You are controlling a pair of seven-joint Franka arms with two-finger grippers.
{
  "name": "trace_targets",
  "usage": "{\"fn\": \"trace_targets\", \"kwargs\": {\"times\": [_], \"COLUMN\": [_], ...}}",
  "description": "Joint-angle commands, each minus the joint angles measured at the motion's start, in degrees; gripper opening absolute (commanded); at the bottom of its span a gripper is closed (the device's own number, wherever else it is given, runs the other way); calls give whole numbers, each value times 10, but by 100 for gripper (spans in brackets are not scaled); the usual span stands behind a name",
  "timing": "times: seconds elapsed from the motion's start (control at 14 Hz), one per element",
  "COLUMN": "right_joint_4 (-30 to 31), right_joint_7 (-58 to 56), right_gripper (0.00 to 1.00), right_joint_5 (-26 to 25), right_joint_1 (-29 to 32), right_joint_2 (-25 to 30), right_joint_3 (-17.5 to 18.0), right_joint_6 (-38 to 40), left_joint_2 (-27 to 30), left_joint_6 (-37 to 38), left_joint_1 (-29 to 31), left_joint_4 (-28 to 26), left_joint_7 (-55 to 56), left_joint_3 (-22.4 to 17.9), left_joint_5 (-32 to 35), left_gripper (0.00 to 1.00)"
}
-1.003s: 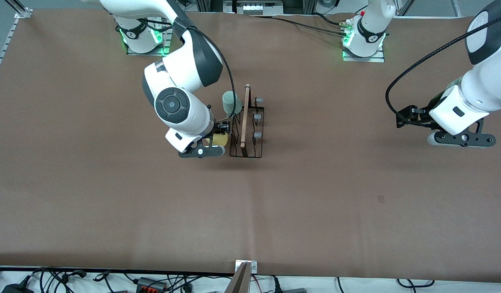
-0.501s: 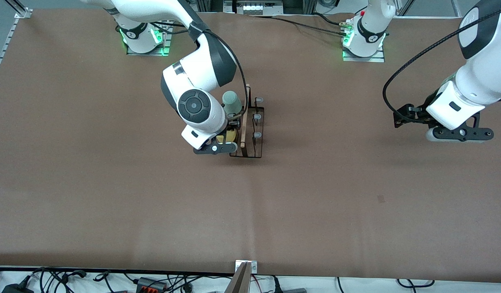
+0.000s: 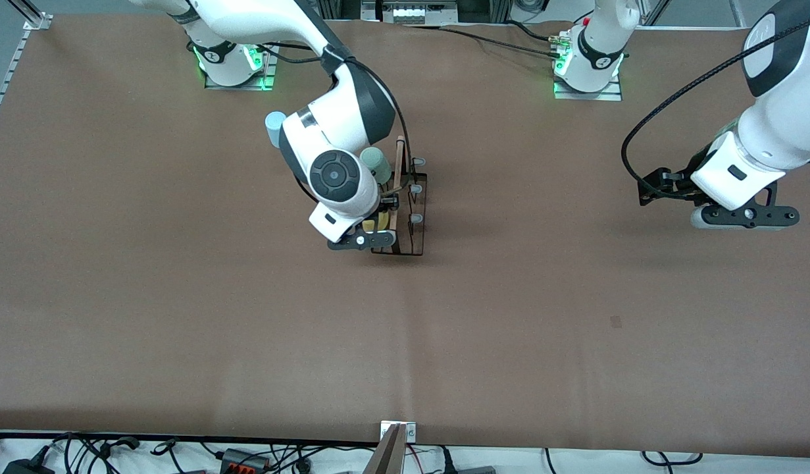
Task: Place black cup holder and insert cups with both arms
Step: 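Carry the yellow cup with the right gripper to the rack, then hang the yellow cup on a lower rack peg and release it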
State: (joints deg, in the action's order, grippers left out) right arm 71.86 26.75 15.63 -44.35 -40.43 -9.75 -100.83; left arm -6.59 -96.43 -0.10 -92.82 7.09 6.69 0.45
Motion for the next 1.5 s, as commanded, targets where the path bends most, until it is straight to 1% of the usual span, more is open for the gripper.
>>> {"fn": "trace_targets", "kwargs": {"times": [0.0,0.21,0.29,0.36,0.43,0.57,0.72,1.0,1.15,1.43], "right_joint_4": [2,13,14,14,11,7,7,7,7,7], "right_joint_7": [5,4,5,8,30,47,52,42,34,-12], "right_gripper": [23,25,40,95,100,100,100,100,100,100], "right_joint_5": [8,4,5,7,8,5,-1,-2,1,1], "right_joint_1": [-4,-4,-4,-4,-2,3,6,10,10,10], "right_joint_2": [-2,-3,-3,-3,0,5,37,96,100,112], "right_joint_3": [-5,-5,-5,-6,-6,-8,-15,-82,-121,-188], "right_joint_6": [-5,-8,-7,-5,-3,3,5,19,24,35], "left_joint_2": [7,7,7,7,7,8,8,8,6,5], "left_joint_6": [-16,-22,-22,-21,-17,-11,-11,-10,-10,-9], "left_joint_1": [-3,-3,-3,-3,-3,-2,-2,-3,-3,-5], "left_joint_4": [-6,-6,-6,-5,-6,-6,-6,-5,4,13], "left_joint_7": [-1,-3,-8,-14,-14,-9,-16,-15,-16,-15], "left_joint_3": [-2,-2,-1,2,2,1,-2,3,3,3], "left_joint_5": [5,9,11,12,11,11,11,11,10,10], "left_gripper": [100,100,100,100,100,100,100,100,100,100]}}
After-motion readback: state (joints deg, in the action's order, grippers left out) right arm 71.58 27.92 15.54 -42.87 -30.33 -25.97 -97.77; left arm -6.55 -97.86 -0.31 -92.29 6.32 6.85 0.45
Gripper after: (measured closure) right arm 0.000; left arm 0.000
